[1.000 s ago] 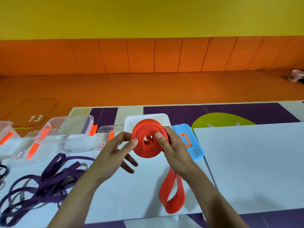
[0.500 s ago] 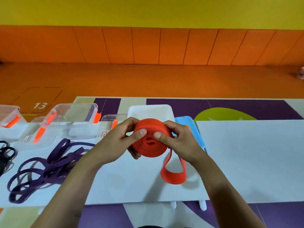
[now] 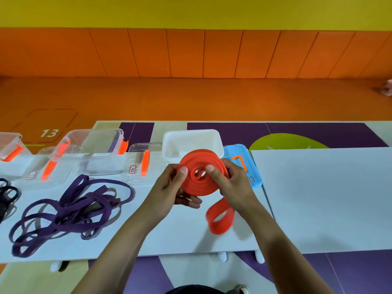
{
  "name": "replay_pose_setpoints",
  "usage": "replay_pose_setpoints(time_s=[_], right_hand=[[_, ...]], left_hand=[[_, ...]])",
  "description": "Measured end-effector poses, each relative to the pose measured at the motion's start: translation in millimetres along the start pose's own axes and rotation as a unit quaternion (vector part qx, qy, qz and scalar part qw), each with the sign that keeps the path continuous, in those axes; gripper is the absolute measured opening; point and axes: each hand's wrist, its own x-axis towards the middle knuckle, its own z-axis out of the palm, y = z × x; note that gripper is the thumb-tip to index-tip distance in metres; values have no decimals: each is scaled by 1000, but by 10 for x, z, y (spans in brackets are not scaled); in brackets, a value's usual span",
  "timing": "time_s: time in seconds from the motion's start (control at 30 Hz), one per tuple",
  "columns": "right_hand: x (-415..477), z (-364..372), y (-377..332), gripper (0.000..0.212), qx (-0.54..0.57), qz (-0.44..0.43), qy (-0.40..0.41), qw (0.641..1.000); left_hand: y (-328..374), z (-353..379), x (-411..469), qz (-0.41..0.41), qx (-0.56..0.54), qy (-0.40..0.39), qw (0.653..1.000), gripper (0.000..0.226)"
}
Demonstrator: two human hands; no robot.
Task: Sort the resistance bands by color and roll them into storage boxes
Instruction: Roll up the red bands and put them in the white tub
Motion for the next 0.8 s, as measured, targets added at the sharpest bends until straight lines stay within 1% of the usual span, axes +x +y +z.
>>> replay_pose_setpoints(time_s=[0.03, 0.13, 0.17, 0.27, 0.33, 0.4, 0.47, 0.6, 0.7, 0.8], right_hand=[[6, -48, 3, 22, -10, 7, -18, 1000], [31, -173, 6, 40, -60, 16, -72, 995], [41, -189, 5, 44, -83, 18, -95, 992], [51, -151, -42, 50, -131, 12, -152, 980], [54, -106, -67, 49, -131, 18, -154, 979], [67, -106, -81, 38, -123, 29, -151, 980], [73, -127, -107, 32, -120, 39, -159, 979], [78, -99, -63, 27, -102, 38, -159, 981], [102, 33, 77, 29, -85, 28, -91, 992], [106, 195, 175, 32, -72, 24, -15, 997]], left_hand=[[7, -63, 7, -5, 40, -5, 999, 46], [74, -270, 21, 20, 164, -14, 986, 42], [114, -311, 29, 26, 185, -23, 982, 39], [187, -340, 59, 28, 225, -83, 970, 35], [171, -348, 60, 39, 237, -91, 966, 37], [105, -349, 41, 45, 233, -77, 968, 42], [17, -348, 27, 46, 215, -56, 974, 44], [-106, -342, 19, 49, 180, -13, 982, 32], [-153, -296, -2, 47, 131, 31, 990, 31], [-249, -249, -5, 28, 55, 74, 995, 40]])
